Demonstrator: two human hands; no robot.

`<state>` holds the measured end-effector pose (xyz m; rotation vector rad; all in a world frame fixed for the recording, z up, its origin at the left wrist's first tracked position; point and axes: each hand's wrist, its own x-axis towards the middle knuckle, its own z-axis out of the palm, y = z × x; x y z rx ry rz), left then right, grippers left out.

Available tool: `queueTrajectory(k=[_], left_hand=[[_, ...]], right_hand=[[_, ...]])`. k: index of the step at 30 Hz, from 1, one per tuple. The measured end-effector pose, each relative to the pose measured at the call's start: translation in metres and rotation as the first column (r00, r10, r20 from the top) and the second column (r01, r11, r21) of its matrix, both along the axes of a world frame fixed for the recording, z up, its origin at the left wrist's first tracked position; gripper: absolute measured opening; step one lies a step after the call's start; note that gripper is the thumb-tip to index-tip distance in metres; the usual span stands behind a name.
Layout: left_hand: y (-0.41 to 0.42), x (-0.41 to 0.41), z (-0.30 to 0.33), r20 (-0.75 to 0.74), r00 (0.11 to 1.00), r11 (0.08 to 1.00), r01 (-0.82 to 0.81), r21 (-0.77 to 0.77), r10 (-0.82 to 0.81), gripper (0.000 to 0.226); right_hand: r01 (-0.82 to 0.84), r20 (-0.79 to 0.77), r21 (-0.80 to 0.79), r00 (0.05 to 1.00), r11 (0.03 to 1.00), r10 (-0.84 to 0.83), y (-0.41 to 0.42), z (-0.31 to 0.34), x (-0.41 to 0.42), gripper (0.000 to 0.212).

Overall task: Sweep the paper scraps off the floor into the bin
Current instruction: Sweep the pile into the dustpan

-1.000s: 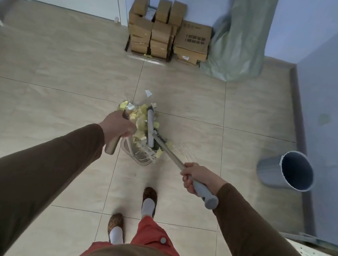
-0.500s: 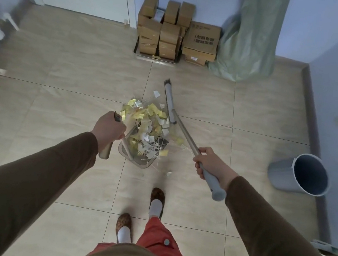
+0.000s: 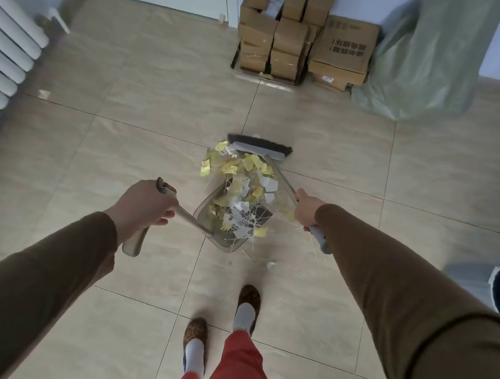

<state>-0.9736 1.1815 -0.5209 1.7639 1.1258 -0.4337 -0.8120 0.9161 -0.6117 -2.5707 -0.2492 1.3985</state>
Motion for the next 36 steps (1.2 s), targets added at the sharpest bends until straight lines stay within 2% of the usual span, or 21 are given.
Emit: queueTrajectory(k=[2,5,10,16,18,21,22,24,28,31,36], left_hand=[[0.004,0.002,0.000,0.008,1.000,1.000,0.009,0.015,-0.010,0.011],[0.010,0.001,0.003,0.002,0.998,0.998,0.056,0.016,-0.056,0.008],[0.010,-0.008,0.008,0.001,0.994,0.994,0.111,-0.002,-0.111,0.006],[0.009,-0.009,0.007,-0.023,0.980,0.977,0.197,-0.075,-0.200,0.005],[0.011,-0.010,0.009,-0.067,0.981,0.978,0.174,-0.116,-0.183,0.012],[0.012,-0.010,0.010,-0.174,0.983,0.964,0.012,-0.265,-0.060,0.036],[0.010,-0.009,0.011,-0.206,0.977,0.954,-0.017,-0.299,-0.047,0.039],[0.004,-0.006,0.008,-0.208,0.973,0.957,0.037,-0.288,-0.101,0.031],[-0.006,-0.003,0.000,-0.100,0.991,0.952,0.057,-0.302,-0.091,0.003],[-0.004,-0.010,-0.002,-0.089,0.994,0.947,0.035,-0.320,-0.066,0.005],[-0.014,-0.038,0.002,-0.033,0.991,0.950,0.117,-0.290,-0.132,0.008]], right_hand=[[-0.102,0.017,-0.072,0.994,0.992,0.104,-0.027,-0.001,-0.013,0.054],[-0.215,0.012,-0.152,0.976,0.965,0.219,-0.078,0.017,-0.026,0.053],[-0.271,0.057,-0.245,0.955,0.931,0.293,-0.157,0.068,-0.026,0.061],[-0.016,0.051,-0.172,0.998,0.985,0.025,-0.204,0.097,-0.048,0.049],[0.103,0.043,-0.108,0.994,0.989,-0.099,-0.188,0.084,-0.051,0.046],[0.246,-0.055,0.007,0.968,0.969,-0.245,-0.136,0.046,-0.068,0.044],[0.298,-0.105,0.031,0.950,0.954,-0.294,-0.115,0.034,-0.078,0.048],[0.381,-0.203,0.064,0.910,0.923,-0.361,-0.076,0.016,-0.106,0.055],[0.359,-0.301,0.056,0.896,0.932,-0.327,-0.043,0.012,-0.153,0.050],[0.369,-0.352,0.079,0.879,0.926,-0.321,-0.058,0.036,-0.167,0.046],[0.432,-0.326,0.111,0.867,0.895,-0.378,-0.085,0.070,-0.192,0.048]])
